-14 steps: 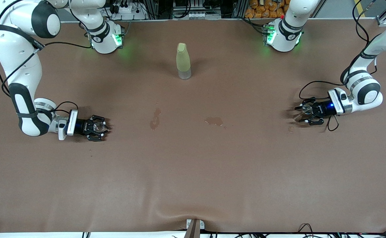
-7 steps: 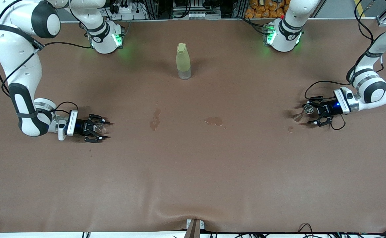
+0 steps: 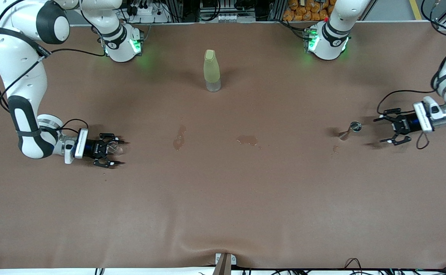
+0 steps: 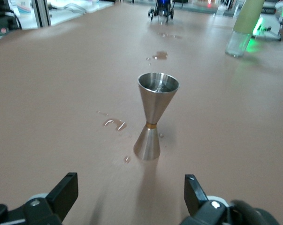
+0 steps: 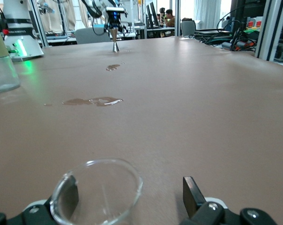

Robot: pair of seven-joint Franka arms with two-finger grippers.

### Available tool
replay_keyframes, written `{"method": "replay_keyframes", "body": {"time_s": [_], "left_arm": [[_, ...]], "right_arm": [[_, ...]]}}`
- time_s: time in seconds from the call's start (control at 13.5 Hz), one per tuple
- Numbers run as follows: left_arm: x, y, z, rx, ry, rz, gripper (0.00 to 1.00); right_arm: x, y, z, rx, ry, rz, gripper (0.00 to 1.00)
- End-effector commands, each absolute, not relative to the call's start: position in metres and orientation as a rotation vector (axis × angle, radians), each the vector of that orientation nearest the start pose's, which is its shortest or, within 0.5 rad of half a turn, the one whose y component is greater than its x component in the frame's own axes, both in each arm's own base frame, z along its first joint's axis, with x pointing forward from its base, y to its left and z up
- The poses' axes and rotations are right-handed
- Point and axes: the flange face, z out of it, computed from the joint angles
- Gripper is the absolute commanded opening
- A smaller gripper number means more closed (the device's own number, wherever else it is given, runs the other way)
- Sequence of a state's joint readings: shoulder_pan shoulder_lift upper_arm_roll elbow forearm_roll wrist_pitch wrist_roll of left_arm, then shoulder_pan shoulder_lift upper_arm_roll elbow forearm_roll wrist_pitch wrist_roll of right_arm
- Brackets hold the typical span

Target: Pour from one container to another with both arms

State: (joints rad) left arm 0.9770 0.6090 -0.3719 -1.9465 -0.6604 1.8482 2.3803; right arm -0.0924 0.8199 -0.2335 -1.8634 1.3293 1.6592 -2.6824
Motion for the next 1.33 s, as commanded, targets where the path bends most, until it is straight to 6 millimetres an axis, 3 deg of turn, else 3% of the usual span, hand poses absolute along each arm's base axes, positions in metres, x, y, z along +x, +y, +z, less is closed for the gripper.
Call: {"method": "replay_keyframes", "body": {"time_s": [0.0,0.22,0.52,0.89,1.03,1.26], "left_arm": [[0.489,0.290,0.228,1.875,-1.447,0.760,1.00],[0.510,0.294,0.286,2.013,-1.353,0.697,1.00],[0.545,0.266,0.359,2.171,-1.173,0.560,1.00],[0.580,0.227,0.442,2.348,-0.935,0.488,1.00],[0.590,0.208,0.461,2.461,-0.788,0.371,1.00],[0.601,0.182,0.481,2.638,-0.423,0.187,1.00]], "right_arm": [[0.559,-0.111,0.105,-1.582,-1.442,-1.060,1.00],[0.558,-0.135,0.128,-1.661,-1.416,-0.968,1.00],[0.557,-0.168,0.205,-1.821,-1.336,-0.757,1.00],[0.543,-0.181,0.281,-2.003,-1.164,-0.592,1.00],[0.537,-0.180,0.318,-2.099,-1.058,-0.490,1.00],[0.530,-0.178,0.383,-2.263,-0.862,-0.328,1.00]]}}
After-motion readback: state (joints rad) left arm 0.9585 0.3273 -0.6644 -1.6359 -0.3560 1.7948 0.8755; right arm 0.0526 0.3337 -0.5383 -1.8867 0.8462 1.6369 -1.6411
